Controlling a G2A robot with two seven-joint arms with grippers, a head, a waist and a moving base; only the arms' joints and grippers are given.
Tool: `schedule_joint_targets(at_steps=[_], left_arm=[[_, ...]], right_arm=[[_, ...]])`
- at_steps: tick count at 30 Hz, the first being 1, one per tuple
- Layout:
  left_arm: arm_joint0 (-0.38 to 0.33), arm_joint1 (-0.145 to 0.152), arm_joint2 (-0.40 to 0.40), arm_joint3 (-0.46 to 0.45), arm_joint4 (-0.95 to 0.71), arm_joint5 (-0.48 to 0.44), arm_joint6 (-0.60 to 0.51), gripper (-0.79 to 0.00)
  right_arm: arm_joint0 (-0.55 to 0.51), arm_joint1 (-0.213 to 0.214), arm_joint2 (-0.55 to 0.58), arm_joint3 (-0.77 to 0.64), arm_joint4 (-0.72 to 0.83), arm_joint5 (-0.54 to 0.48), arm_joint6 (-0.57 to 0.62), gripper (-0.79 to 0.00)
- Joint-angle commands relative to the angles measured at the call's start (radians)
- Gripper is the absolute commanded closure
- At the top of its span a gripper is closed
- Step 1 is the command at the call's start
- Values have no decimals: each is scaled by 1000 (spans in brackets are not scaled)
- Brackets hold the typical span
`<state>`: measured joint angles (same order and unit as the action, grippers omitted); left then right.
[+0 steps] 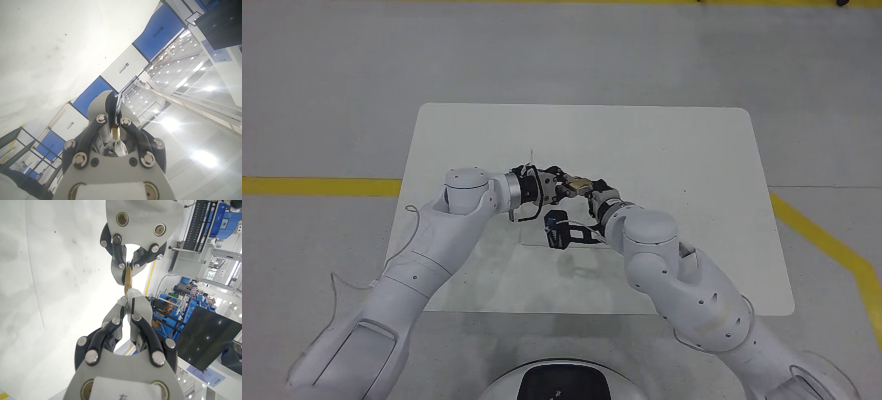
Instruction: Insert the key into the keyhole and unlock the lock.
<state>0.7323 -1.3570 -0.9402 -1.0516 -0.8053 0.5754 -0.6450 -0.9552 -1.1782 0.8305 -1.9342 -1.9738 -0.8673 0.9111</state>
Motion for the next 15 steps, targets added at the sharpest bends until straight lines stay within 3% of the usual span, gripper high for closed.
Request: schedule_joint_targets(at_steps=[1, 14, 15], left_arm=[[0, 0, 0, -1, 2, -1, -5, 0], [-4, -2, -5, 7, 8, -7, -30, 0], [-4, -2, -7, 8, 7, -8, -30, 0]], right_arm=[[2, -3, 0, 3, -1, -2, 3, 0], [14, -23, 1, 17, 4, -3, 17, 0], [13, -24, 4, 17, 5, -4, 18, -114]])
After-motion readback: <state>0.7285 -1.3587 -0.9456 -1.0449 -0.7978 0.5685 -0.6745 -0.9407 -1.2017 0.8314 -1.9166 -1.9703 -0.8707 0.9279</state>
